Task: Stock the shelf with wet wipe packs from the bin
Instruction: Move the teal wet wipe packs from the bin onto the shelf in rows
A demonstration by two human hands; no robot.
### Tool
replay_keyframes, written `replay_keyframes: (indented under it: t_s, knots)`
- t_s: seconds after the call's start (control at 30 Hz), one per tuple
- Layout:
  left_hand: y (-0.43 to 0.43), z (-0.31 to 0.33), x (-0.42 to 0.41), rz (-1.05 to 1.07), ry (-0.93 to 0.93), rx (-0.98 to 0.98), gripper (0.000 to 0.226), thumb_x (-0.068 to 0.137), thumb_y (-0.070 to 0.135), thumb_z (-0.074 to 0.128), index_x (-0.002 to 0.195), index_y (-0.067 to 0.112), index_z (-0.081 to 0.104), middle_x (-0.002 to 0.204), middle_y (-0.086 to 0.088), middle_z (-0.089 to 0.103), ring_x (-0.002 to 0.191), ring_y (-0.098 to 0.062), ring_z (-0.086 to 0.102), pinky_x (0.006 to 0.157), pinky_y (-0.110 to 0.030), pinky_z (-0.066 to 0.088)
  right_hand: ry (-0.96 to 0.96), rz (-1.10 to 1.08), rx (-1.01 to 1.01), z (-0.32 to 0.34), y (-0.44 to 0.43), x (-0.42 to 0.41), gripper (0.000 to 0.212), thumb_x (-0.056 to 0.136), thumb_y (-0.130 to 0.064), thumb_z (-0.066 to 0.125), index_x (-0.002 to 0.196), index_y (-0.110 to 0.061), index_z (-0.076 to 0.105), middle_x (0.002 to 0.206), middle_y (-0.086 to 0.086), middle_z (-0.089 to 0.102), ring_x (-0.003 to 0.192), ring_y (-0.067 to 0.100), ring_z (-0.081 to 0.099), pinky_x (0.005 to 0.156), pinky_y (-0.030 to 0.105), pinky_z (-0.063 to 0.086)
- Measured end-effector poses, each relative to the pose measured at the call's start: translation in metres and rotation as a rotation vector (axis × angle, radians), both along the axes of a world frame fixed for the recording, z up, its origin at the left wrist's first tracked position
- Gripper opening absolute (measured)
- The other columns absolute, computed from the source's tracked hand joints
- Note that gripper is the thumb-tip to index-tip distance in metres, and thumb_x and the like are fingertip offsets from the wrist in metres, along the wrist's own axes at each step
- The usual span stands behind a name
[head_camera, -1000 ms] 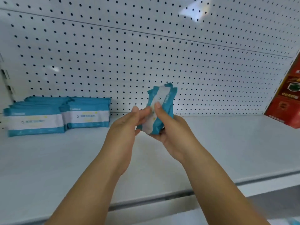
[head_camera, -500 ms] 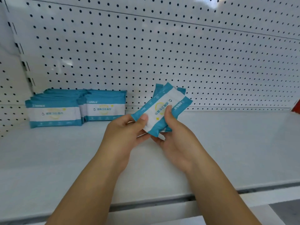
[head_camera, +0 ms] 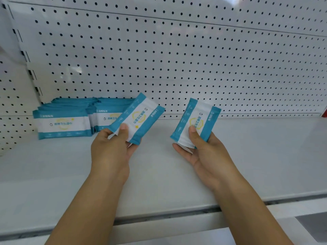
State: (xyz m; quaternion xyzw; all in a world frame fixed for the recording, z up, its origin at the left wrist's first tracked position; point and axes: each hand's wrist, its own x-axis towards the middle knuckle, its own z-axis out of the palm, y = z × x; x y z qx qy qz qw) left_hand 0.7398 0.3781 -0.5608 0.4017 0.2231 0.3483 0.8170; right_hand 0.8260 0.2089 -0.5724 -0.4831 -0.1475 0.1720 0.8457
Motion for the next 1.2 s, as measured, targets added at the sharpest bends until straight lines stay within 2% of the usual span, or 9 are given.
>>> replay_keyframes:
  t_s: [0.13,0.23,0.4,0.63,0.8,0.9,1.03,1.1,1.2]
  knots:
    - [-0.005,-0.001,0.001,-0.056,-0.008,-0.004,0.036,0.095,0.002,0.062,0.128,0.013,0.05,0.116,-0.01,0.07,0.1,-0.026,0.073,0.086,-0.044,0.06,-0.091,-0.015,-0.052,-0.003,0.002,0.0,0.034,0.099,-0.016,0.059,0.133,-0.014,0.055,0.127,0.002,0.069,0.114,0.023,0.069,0.092,0.043,0.057]
    - [-0.008,-0.002,0.002,-0.141,-0.021,0.01,0.048,0.092,-0.005,0.062,0.135,0.012,0.049,0.119,-0.012,0.069,0.101,-0.026,0.073,0.087,-0.043,0.06,-0.145,-0.035,-0.099,-0.005,0.003,0.001,0.037,0.097,-0.015,0.062,0.132,-0.012,0.052,0.126,0.004,0.069,0.112,0.023,0.069,0.086,0.04,0.059]
    - [-0.007,-0.002,0.003,-0.238,-0.033,0.03,0.042,0.091,-0.009,0.061,0.129,0.007,0.058,0.117,-0.009,0.072,0.099,-0.021,0.074,0.082,-0.038,0.061,-0.168,-0.037,-0.12,-0.008,0.003,0.001,0.039,0.093,-0.011,0.066,0.129,-0.014,0.051,0.122,0.003,0.071,0.108,0.022,0.071,0.082,0.038,0.06]
    - [-0.006,0.0,0.002,-0.26,-0.076,0.01,0.046,0.088,-0.013,0.06,0.128,0.011,0.056,0.104,-0.006,0.077,0.093,-0.02,0.075,0.081,-0.039,0.062,-0.174,-0.019,-0.123,-0.008,0.005,0.002,0.05,0.085,-0.007,0.072,0.13,-0.018,0.052,0.122,0.002,0.071,0.108,0.022,0.071,0.085,0.037,0.06]
    - [-0.009,0.0,0.001,-0.267,-0.058,0.03,0.041,0.089,-0.004,0.064,0.127,0.01,0.058,0.106,-0.006,0.076,0.096,-0.02,0.074,0.084,-0.039,0.061,-0.188,-0.004,-0.118,-0.009,0.003,0.002,0.05,0.087,-0.006,0.071,0.131,-0.018,0.052,0.121,0.002,0.072,0.108,0.022,0.071,0.083,0.036,0.06]
    - [-0.009,0.0,0.001,-0.264,-0.046,0.057,0.033,0.093,0.001,0.063,0.125,0.011,0.061,0.109,-0.003,0.076,0.098,-0.017,0.074,0.085,-0.035,0.061,-0.201,-0.006,-0.137,-0.009,0.003,0.002,0.049,0.088,-0.006,0.07,0.131,-0.017,0.052,0.121,0.001,0.072,0.109,0.022,0.071,0.087,0.039,0.059]
    - [-0.01,0.0,0.0,-0.277,-0.031,0.07,0.023,0.095,0.012,0.063,0.118,0.016,0.066,0.111,-0.001,0.076,0.099,-0.016,0.074,0.088,-0.039,0.059,-0.229,-0.017,-0.197,-0.01,0.004,0.001,0.059,0.077,-0.018,0.078,0.13,-0.018,0.051,0.118,0.0,0.074,0.107,0.021,0.072,0.092,0.044,0.057]
    - [-0.011,0.001,0.0,-0.309,-0.022,0.088,0.024,0.094,0.02,0.064,0.118,0.018,0.067,0.112,-0.002,0.075,0.102,-0.018,0.073,0.091,-0.042,0.056,-0.269,-0.018,-0.246,-0.01,0.005,0.0,0.06,0.076,-0.018,0.08,0.128,-0.02,0.049,0.116,0.0,0.074,0.104,0.018,0.072,0.089,0.038,0.058]
    - [-0.015,0.002,-0.001,-0.381,0.008,0.131,0.032,0.093,0.029,0.065,0.123,0.016,0.067,0.114,-0.004,0.074,0.107,-0.021,0.071,0.093,-0.043,0.054,-0.366,-0.034,-0.334,-0.011,0.006,-0.004,0.052,0.085,-0.011,0.077,0.127,-0.022,0.049,0.115,-0.001,0.073,0.1,0.011,0.072,0.076,0.021,0.058]
